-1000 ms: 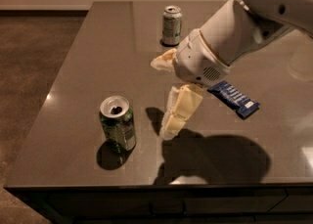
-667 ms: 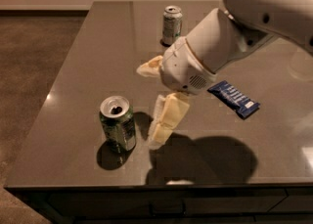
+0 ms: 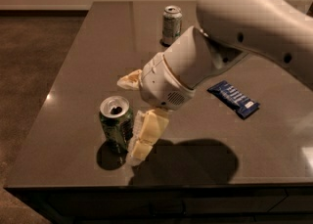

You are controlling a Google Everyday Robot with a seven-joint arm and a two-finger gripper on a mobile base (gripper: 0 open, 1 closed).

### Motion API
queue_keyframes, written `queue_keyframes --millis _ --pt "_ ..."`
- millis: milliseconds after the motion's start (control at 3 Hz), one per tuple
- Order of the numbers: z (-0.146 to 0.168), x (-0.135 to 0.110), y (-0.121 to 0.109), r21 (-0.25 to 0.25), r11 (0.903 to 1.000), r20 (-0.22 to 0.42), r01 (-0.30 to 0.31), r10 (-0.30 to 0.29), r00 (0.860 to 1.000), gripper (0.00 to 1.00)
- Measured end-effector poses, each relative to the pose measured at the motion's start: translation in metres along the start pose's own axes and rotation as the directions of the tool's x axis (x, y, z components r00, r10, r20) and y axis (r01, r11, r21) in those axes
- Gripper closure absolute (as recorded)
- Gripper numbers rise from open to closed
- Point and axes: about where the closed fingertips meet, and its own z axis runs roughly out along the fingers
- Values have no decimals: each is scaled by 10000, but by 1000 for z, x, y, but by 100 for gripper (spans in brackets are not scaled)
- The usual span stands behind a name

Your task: Pick green can

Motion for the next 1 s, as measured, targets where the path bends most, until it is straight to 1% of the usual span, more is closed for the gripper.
queue_keyframes --millis 333,667,1000 --pt "14 -4 -2 -22 10000 64 65 -65 10000 0" --pt "20 -8 -6 12 10000 157 99 -99 9998 16" --pt "22 -13 -7 11 9999 270 141 -142 9995 40"
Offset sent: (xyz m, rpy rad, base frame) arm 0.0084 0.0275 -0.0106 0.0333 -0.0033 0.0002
